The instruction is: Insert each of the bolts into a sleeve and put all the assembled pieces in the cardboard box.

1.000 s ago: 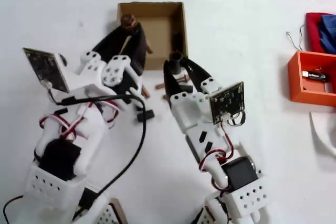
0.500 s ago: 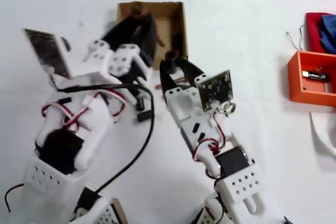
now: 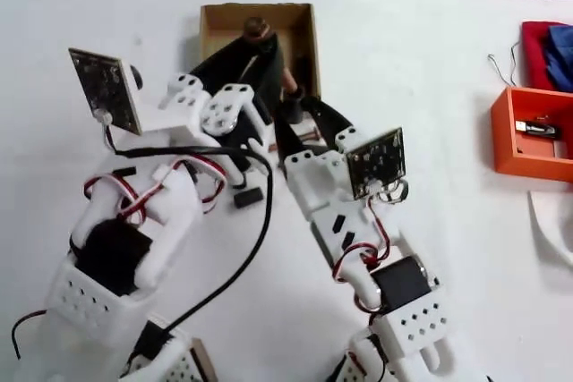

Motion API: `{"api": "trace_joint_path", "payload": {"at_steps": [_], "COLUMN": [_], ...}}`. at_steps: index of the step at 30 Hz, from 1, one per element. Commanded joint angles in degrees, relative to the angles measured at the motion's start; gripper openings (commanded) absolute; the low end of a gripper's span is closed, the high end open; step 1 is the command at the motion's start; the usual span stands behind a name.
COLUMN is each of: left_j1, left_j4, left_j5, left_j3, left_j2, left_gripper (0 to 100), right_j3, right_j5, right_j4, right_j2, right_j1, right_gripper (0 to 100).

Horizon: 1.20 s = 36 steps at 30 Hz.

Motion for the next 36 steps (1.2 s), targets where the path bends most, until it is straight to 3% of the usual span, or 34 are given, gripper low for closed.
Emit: {"api": "trace_joint_path", "payload": {"at_steps": [1,36], "left_j1": [0.6,0.6], "left_j4": [0.1,0.3], "left_j5": [0.4,0.2], "left_j3": [-0.5,-1.0], "left_j2": [0.0,3.6], "left_gripper": [3,3], "right_j3": [-1.1,-1.1], "right_j5": [0.2,0.2], "right_j4": [0.2,0.2], "right_j2": [-1.4,-1.5], "right_j1": [-0.3,-0.5], "right_gripper": [2.2,2.2]}}
